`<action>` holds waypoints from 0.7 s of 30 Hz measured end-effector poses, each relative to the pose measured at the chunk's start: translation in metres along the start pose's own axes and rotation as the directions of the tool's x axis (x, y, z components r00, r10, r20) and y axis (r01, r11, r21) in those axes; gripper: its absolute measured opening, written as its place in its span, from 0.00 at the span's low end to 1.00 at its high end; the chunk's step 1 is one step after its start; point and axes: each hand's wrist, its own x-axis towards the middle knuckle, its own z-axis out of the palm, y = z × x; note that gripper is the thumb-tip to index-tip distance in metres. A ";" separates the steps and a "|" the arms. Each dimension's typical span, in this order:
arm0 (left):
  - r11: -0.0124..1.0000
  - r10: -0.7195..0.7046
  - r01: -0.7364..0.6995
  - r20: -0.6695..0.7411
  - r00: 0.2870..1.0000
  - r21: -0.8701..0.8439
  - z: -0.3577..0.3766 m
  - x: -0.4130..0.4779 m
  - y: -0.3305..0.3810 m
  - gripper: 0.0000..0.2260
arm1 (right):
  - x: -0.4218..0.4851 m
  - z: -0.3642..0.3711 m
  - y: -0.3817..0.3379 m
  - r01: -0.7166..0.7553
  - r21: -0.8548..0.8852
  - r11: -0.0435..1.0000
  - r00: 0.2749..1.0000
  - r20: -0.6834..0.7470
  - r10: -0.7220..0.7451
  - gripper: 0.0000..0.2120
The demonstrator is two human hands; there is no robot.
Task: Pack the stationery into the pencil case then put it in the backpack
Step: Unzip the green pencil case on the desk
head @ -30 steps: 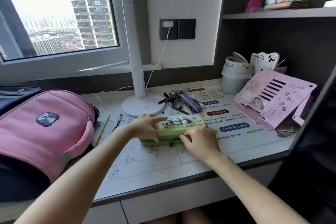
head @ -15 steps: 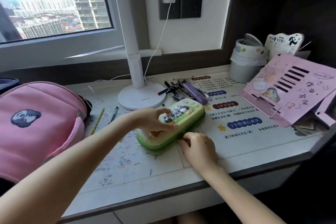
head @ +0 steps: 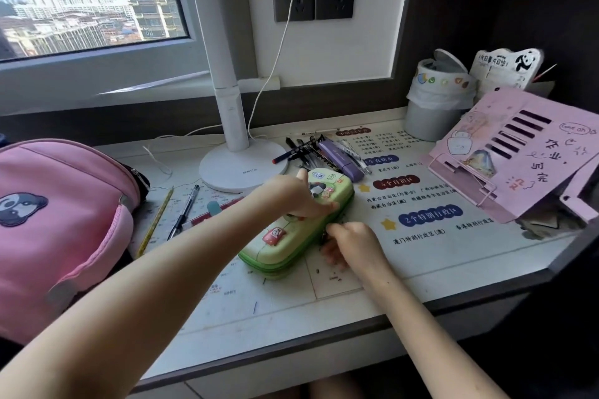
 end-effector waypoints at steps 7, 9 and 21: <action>0.984 -0.035 0.063 0.161 0.986 -0.167 0.002 0.017 0.013 0.47 | -0.007 0.007 0.007 0.175 -0.405 0.897 0.968 -0.097 -0.232 0.07; 0.978 -0.037 0.069 0.160 0.986 -0.198 0.004 0.018 0.013 0.47 | -0.010 0.014 0.010 0.234 -0.533 0.813 0.925 -0.135 -0.355 0.08; 0.659 0.147 0.160 0.334 0.931 -0.735 -0.014 -0.014 -0.007 0.31 | -0.026 -0.011 -0.013 0.658 -0.555 0.508 0.582 -0.052 -0.811 0.13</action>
